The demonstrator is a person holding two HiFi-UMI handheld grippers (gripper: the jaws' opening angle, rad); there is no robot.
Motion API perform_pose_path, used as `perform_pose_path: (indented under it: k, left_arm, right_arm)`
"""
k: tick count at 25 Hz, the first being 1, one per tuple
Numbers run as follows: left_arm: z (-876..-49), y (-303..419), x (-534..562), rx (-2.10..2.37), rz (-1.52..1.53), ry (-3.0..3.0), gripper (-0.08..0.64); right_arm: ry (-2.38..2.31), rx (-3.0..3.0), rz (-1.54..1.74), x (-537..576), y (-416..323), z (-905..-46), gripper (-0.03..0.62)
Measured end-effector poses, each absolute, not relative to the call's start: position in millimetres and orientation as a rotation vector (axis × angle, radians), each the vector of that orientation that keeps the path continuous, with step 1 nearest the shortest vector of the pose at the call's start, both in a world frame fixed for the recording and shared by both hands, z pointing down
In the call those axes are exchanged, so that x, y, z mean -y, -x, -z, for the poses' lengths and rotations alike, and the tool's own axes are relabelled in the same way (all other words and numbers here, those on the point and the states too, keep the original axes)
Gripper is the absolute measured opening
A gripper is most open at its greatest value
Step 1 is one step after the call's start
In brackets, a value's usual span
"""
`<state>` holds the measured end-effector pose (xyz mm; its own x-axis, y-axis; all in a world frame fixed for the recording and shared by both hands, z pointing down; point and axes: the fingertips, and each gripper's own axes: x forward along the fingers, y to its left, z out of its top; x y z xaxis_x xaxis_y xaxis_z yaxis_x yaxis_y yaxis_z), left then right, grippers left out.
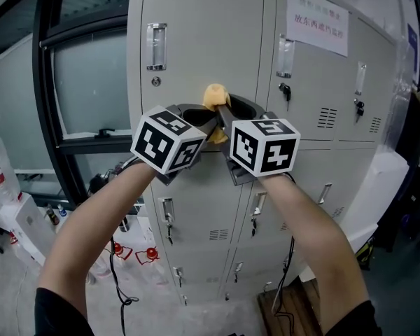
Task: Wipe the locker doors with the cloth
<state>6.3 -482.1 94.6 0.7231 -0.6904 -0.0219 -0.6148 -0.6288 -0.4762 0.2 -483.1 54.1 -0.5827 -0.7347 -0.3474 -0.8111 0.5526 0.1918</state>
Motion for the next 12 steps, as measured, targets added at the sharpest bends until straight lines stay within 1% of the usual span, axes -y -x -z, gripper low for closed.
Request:
perform_pose_path:
  k: [12]
  left_arm:
    - [-98, -69, 491, -0.991, 0.233, 2.493, 0.020]
  right_arm:
    - [1.354, -2.537, -0.484, 492, -63, -58, 0.069]
